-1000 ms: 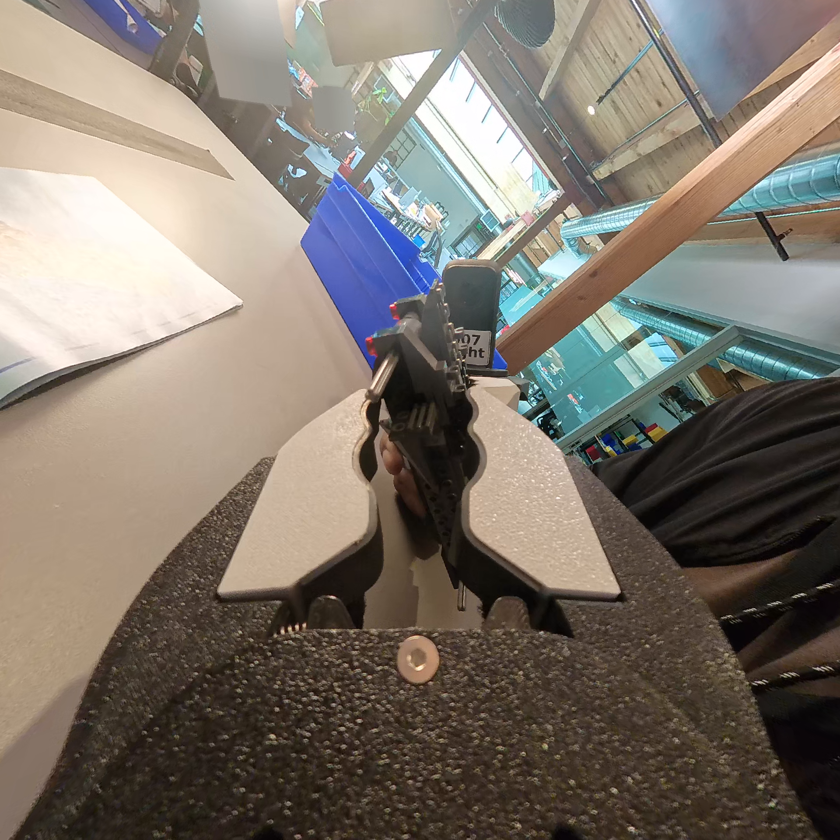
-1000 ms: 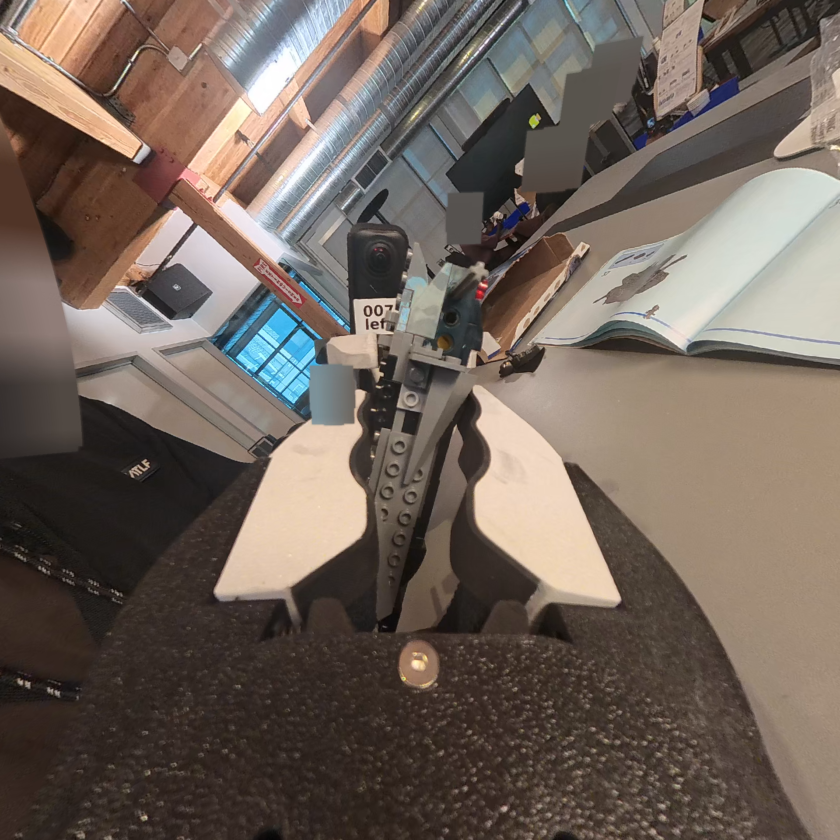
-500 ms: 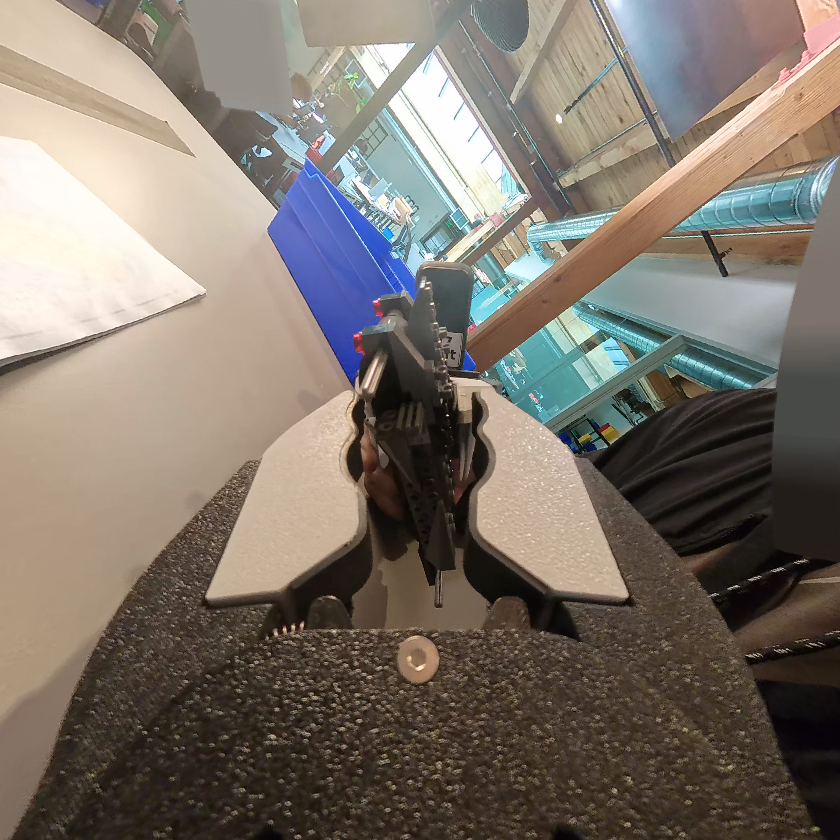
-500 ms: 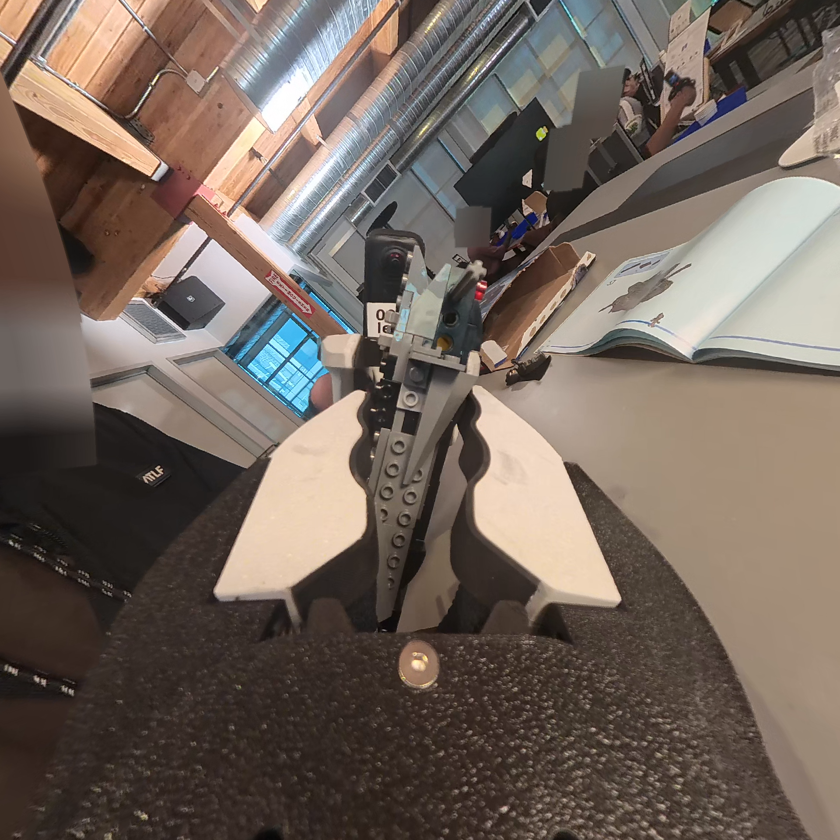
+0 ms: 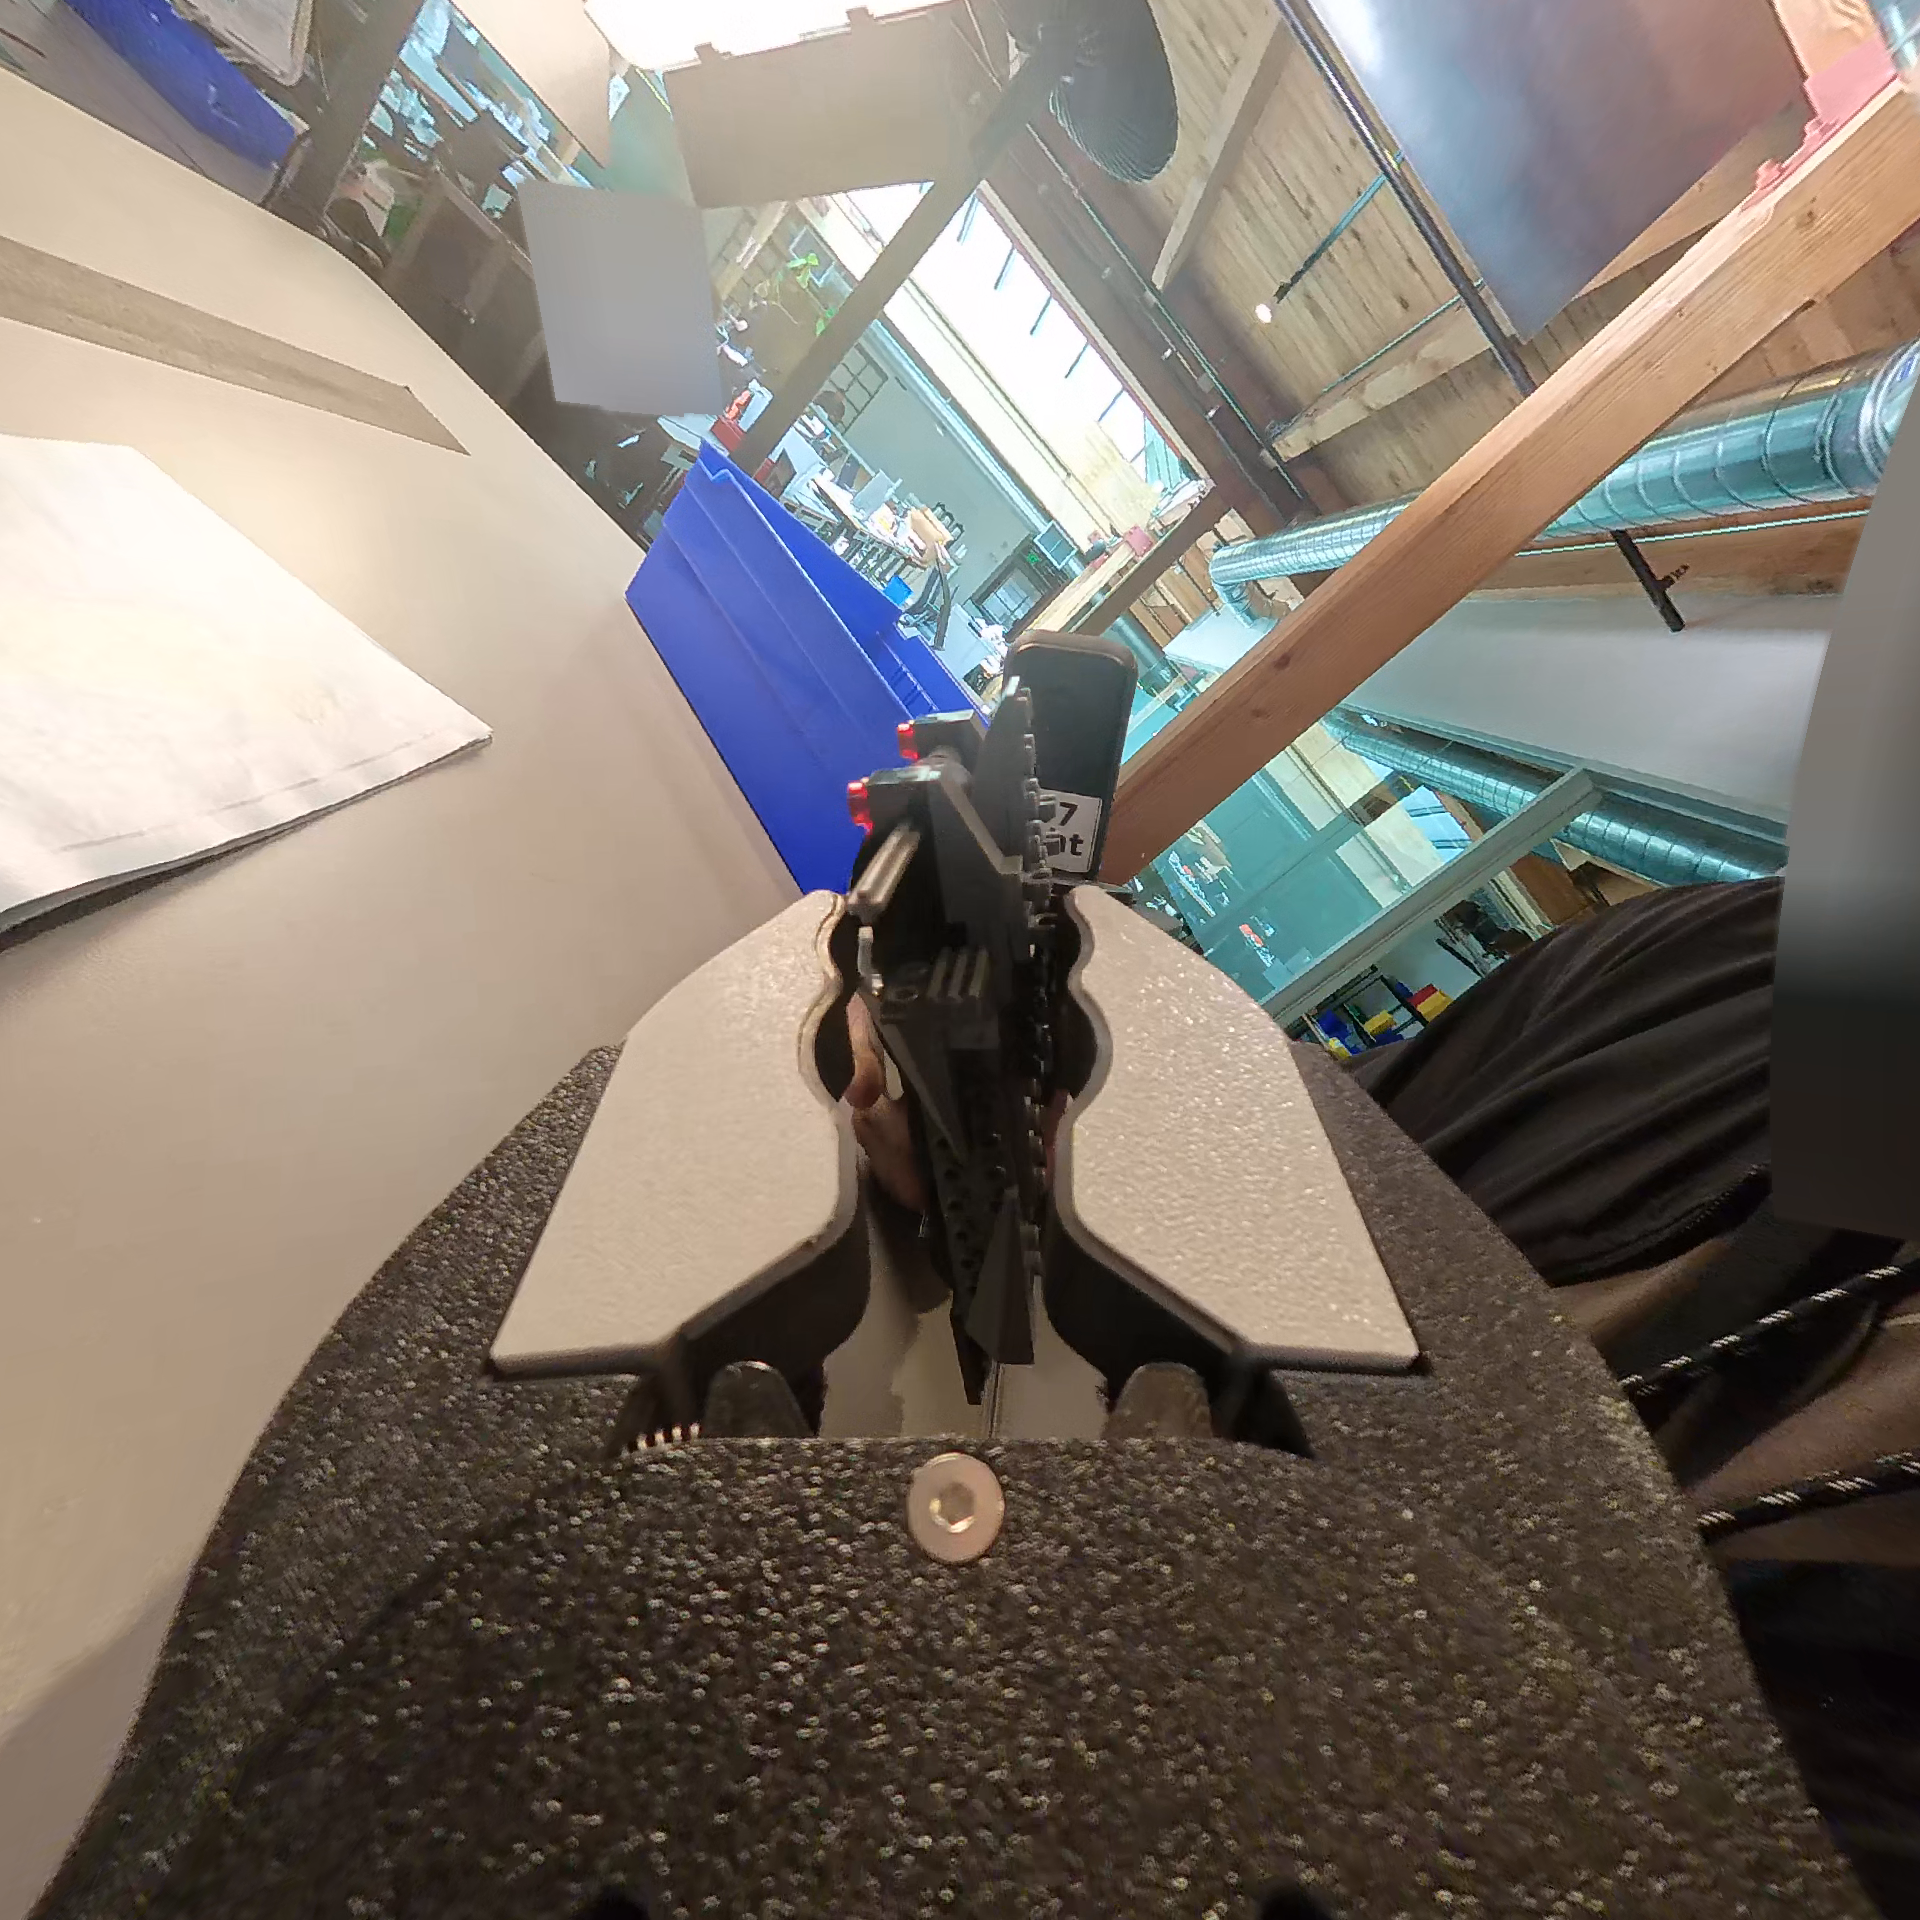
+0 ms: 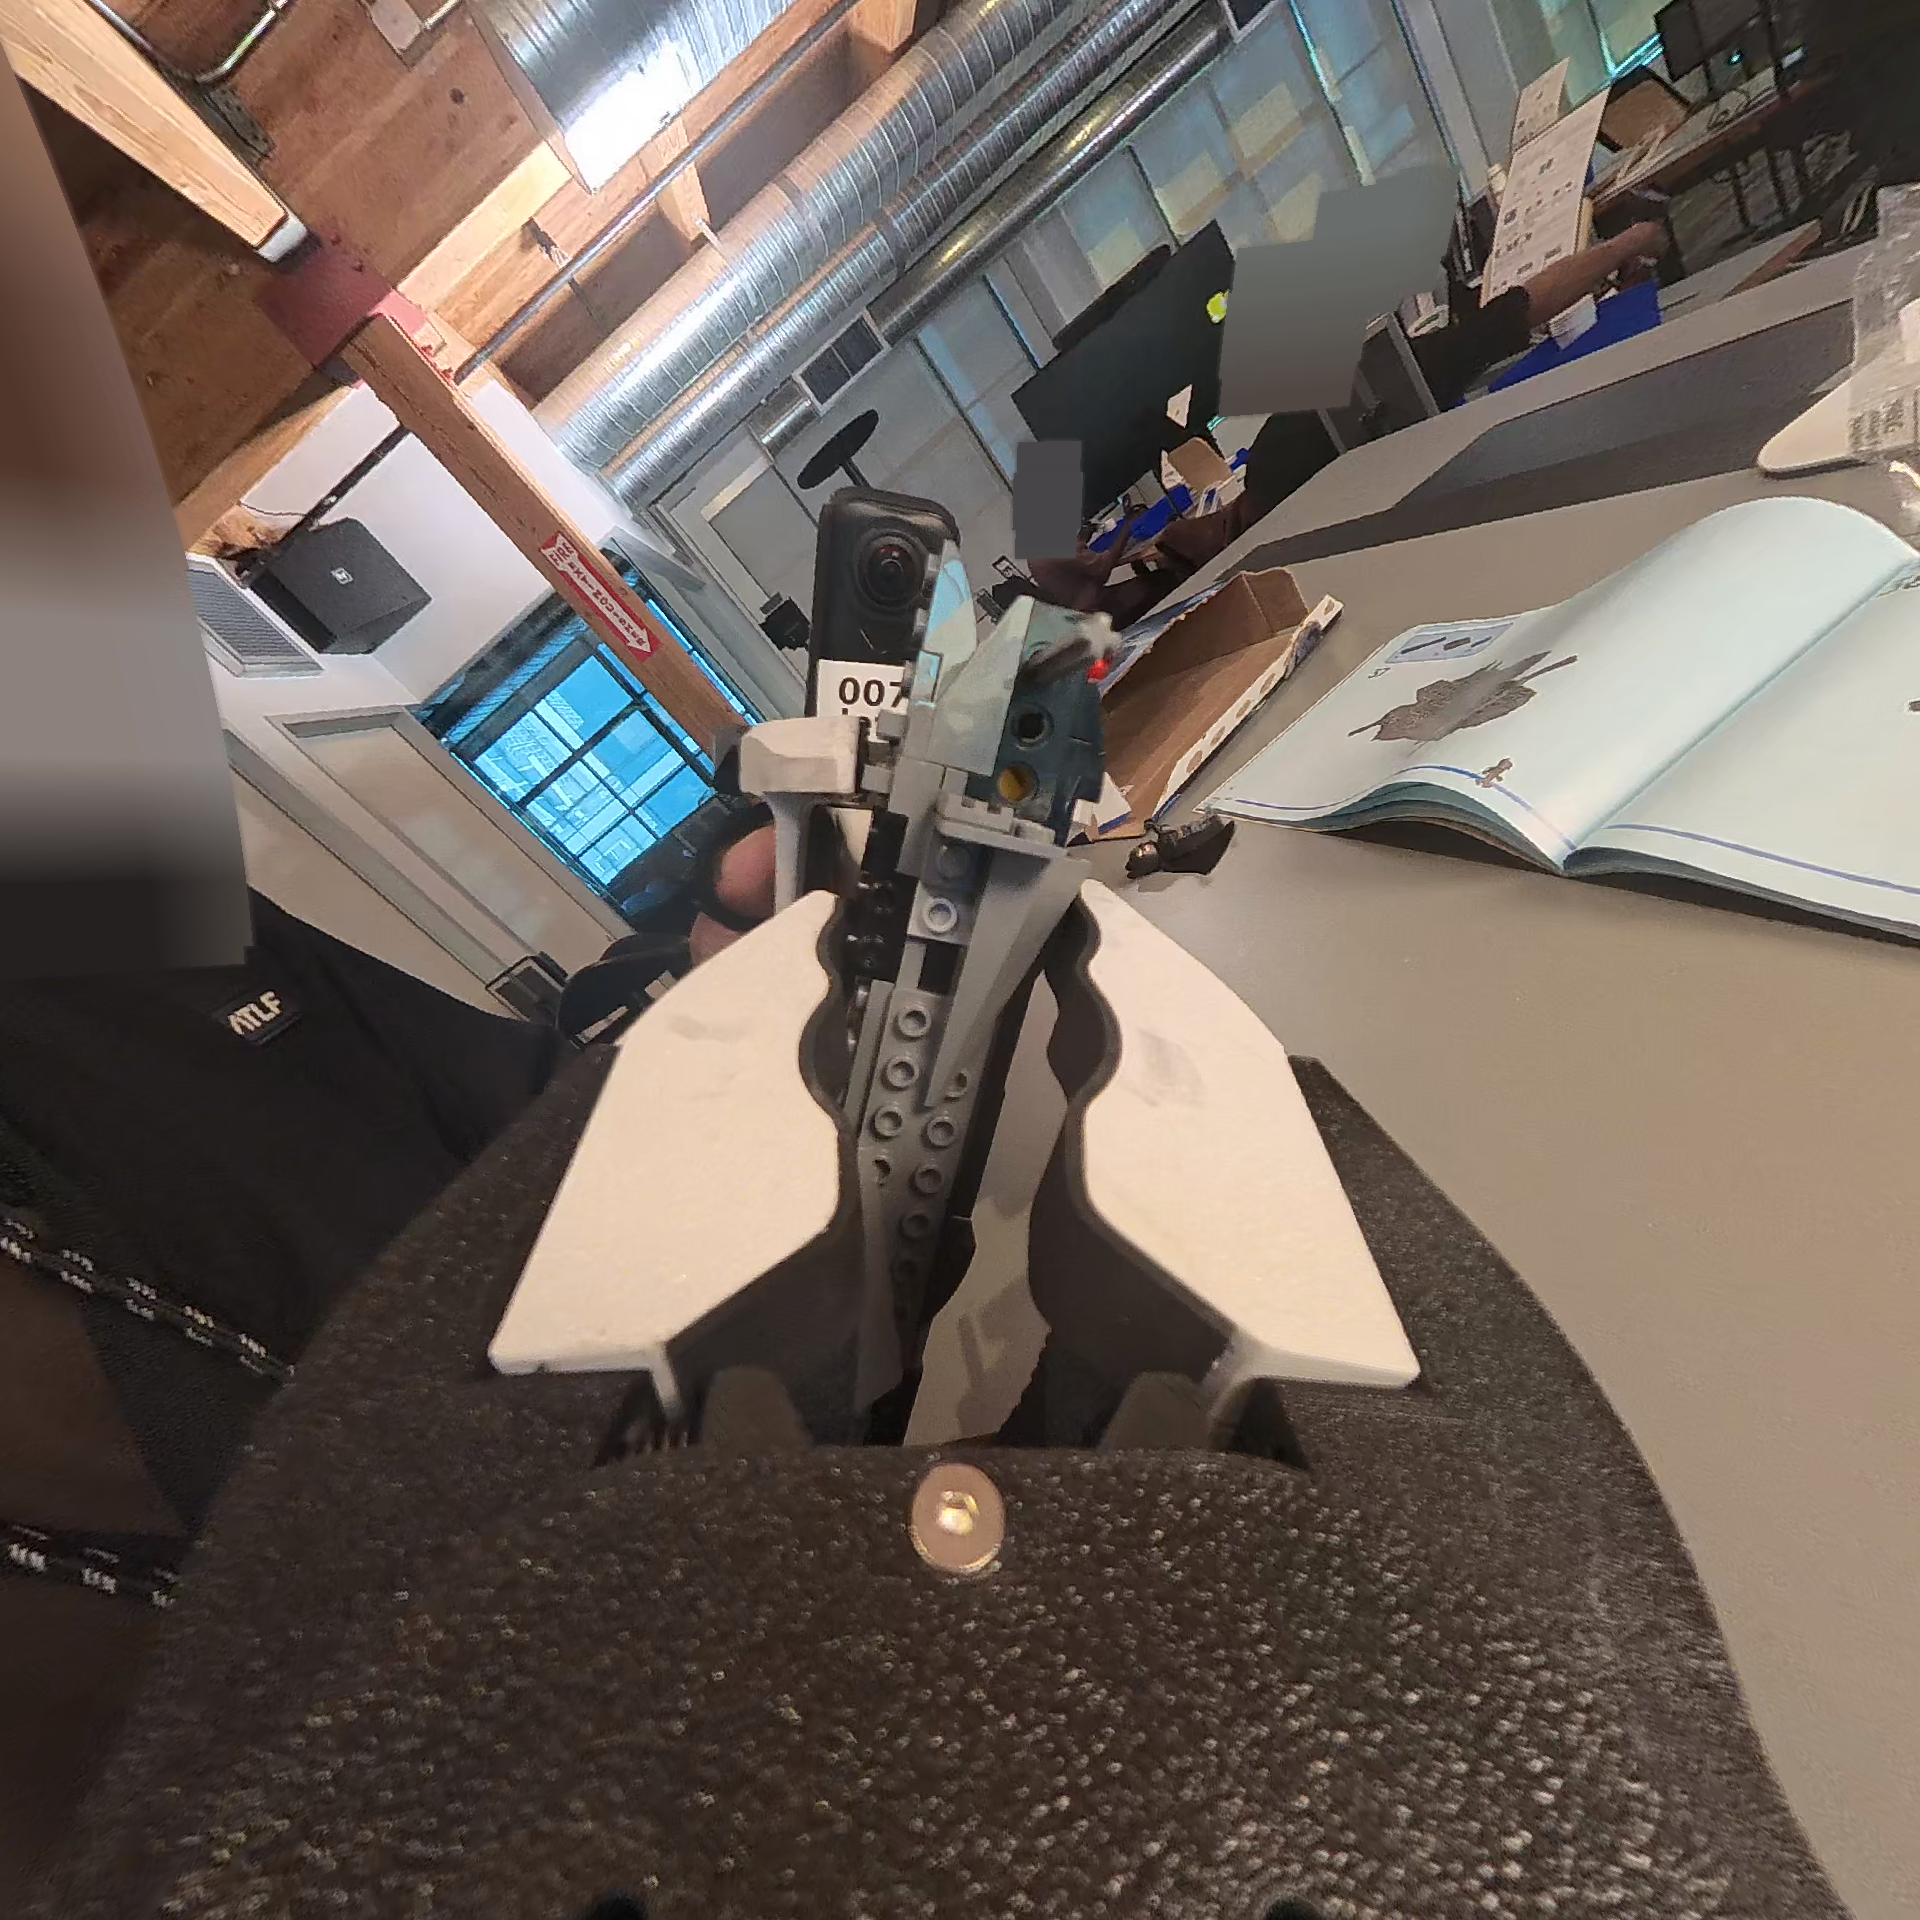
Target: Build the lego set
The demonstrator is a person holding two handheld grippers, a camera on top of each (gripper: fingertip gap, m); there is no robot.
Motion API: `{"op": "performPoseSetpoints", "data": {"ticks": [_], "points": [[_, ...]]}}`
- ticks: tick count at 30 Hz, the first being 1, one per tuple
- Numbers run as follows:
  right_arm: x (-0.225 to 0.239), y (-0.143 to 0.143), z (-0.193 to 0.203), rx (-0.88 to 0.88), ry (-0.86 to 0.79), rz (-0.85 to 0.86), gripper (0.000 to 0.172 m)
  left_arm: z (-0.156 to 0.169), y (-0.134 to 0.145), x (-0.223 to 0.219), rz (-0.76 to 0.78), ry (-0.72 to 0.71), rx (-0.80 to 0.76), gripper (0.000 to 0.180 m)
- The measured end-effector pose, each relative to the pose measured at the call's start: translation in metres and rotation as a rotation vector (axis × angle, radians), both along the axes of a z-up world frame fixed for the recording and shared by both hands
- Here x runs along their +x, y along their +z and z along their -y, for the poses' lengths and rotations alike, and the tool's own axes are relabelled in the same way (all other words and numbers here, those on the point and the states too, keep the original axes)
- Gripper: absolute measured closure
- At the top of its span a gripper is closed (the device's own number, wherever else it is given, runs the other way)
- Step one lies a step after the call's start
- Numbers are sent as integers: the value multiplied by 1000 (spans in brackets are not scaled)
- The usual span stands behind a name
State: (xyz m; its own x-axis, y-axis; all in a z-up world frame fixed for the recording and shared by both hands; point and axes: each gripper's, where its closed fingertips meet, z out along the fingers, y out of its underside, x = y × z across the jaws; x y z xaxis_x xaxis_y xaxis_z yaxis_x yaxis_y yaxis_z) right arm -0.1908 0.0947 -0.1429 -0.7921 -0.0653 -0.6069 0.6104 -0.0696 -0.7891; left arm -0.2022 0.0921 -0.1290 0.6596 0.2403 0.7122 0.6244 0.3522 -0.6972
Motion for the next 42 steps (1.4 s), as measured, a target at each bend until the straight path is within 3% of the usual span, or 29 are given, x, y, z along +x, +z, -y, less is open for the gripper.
{"op": "performPoseSetpoints", "data": {"ticks": [24,34,42], "points": [[-1,-2,0,10,-21,-11,137,-1,-3,-1,-21,17,11,145],[-8,1,-3,-41,-15,83,137,-3,-6,-3,-10,-1,-17,144],[-7,0,-3,-13,-26,40,137,-2,-2,-3,14,-22,61,142]]}}
